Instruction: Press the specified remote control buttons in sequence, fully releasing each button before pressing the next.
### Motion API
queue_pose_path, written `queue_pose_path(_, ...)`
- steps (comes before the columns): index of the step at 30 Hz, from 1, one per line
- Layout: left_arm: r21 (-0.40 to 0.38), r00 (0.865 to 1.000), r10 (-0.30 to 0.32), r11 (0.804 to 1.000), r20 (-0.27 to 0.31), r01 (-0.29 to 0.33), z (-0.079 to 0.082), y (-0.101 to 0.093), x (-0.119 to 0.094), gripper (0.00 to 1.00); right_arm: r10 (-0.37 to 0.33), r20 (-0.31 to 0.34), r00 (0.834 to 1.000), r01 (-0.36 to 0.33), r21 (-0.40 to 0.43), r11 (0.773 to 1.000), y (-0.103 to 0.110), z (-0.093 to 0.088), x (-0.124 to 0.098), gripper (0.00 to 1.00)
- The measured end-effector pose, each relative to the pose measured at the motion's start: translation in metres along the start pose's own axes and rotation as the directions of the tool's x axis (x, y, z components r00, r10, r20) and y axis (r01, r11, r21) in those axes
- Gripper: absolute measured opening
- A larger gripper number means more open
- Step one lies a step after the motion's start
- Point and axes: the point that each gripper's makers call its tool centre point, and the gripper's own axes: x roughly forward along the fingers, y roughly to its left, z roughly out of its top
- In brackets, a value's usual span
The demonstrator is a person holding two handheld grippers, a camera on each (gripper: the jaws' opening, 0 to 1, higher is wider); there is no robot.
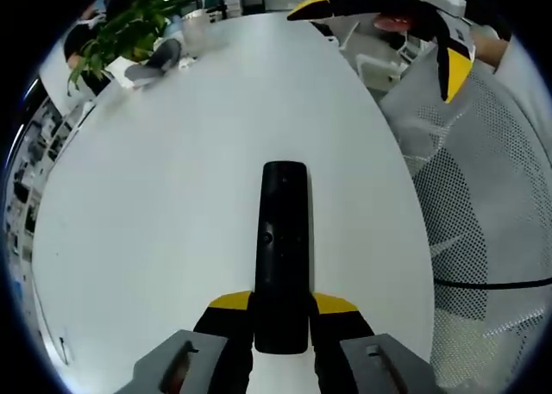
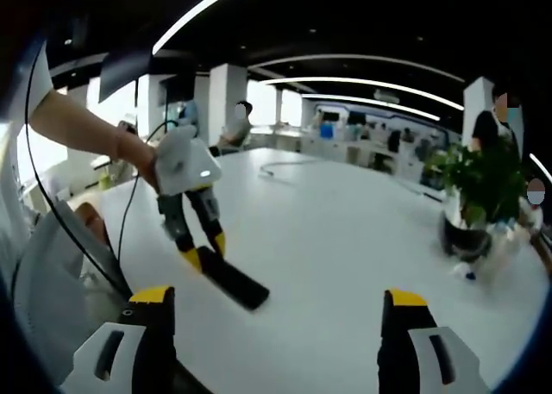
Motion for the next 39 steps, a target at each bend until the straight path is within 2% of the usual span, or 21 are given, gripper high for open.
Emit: queue_pose_path(39, 0.03, 1.0, -0.012, 0.999, -0.016, 0.012, -0.001, -0.025, 0.0, 0.24, 0.018, -0.033, 0.999, -0.019, -0.02, 1.0, 0.004, -0.006, 0.001, 0.91)
